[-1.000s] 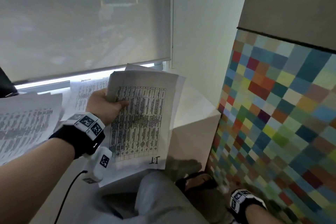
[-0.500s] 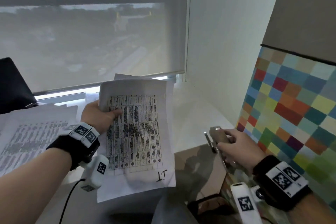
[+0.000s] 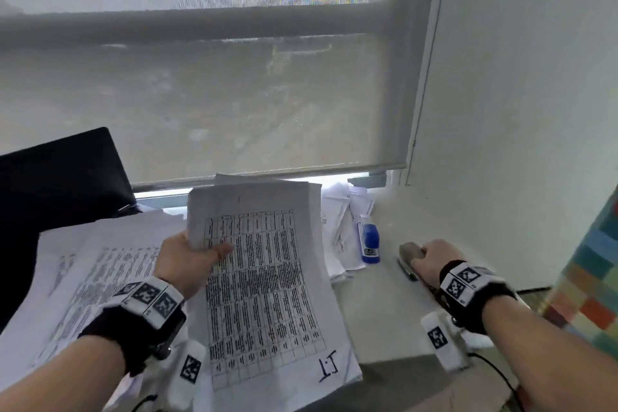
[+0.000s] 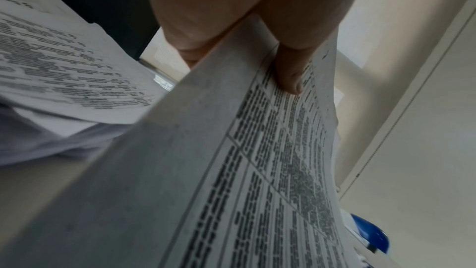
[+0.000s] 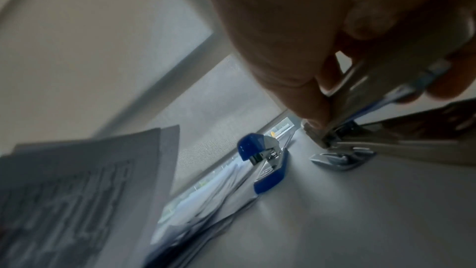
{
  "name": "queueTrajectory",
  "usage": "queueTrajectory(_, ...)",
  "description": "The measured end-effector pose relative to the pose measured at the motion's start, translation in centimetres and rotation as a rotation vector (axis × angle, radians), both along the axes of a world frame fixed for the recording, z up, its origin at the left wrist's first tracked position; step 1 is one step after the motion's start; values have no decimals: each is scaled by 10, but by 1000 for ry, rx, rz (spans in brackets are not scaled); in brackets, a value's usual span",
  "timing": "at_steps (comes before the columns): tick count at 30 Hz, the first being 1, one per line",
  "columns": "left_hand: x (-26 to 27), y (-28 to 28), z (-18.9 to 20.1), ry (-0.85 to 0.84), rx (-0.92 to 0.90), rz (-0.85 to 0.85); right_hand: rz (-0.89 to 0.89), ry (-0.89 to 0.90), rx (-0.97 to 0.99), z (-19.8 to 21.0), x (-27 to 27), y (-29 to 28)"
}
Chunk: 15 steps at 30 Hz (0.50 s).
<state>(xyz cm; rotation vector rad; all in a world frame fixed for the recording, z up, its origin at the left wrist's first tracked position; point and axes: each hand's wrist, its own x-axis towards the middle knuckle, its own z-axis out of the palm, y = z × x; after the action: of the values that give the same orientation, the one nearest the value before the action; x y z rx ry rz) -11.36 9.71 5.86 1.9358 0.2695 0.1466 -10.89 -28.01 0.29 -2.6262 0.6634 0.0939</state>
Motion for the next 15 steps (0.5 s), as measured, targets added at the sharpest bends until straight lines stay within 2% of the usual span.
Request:
queueTrajectory(3, 16, 5, 2, -8, -13, 15, -53, -100, -83, 11, 28, 21)
queueTrajectory(6, 30, 4, -3, -11, -32, 17, 1, -172, 38, 19, 57, 51)
queueTrajectory(10, 40, 3, -15, 2, -24, 15, -5, -55, 146, 6, 88, 75)
queueTrajectory(13, 43, 2, -23, 31, -14, -11, -40, 14, 106, 8, 89, 81)
queueTrajectory(15, 44, 3, -25, 20, -8, -18, -41, -10, 101, 10, 85, 83)
